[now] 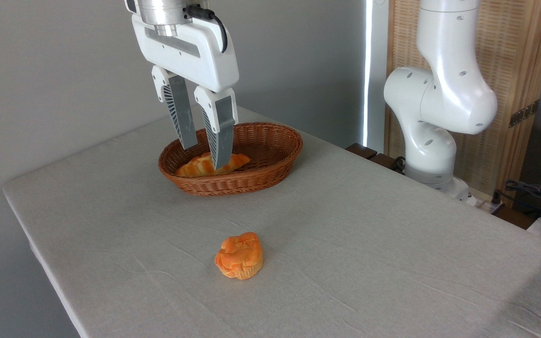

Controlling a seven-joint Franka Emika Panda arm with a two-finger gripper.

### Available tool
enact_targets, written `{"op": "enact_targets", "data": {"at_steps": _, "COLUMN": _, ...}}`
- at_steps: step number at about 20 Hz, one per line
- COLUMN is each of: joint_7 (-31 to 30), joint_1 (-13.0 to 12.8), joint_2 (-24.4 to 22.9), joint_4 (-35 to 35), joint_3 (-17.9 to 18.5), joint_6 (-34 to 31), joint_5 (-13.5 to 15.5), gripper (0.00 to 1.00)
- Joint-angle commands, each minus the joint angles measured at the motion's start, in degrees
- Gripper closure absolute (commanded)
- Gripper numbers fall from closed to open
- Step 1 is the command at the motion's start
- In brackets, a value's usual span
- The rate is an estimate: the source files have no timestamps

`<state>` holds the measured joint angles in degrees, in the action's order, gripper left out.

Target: Put bread into the basket

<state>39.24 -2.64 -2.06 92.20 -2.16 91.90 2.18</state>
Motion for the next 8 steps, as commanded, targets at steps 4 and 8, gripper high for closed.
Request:
{"op": "enact_targets", "data": {"at_steps": 4, "joint_7": -0.4, "joint_1": -2.1, "joint_2": 0.1, "joint_4": -0.8, "joint_3": 2.4, "joint_6": -1.6, "joint_5": -0.1, "gripper": 0.0}}
{"op": "enact_targets", "data": {"at_steps": 8, "joint_7": -0.3, "joint_1": -2.1, "joint_2": 0.2, "joint_4": -0.8, "joint_3": 2.4, "joint_6": -1.6, "joint_5": -0.1, "gripper": 0.0}}
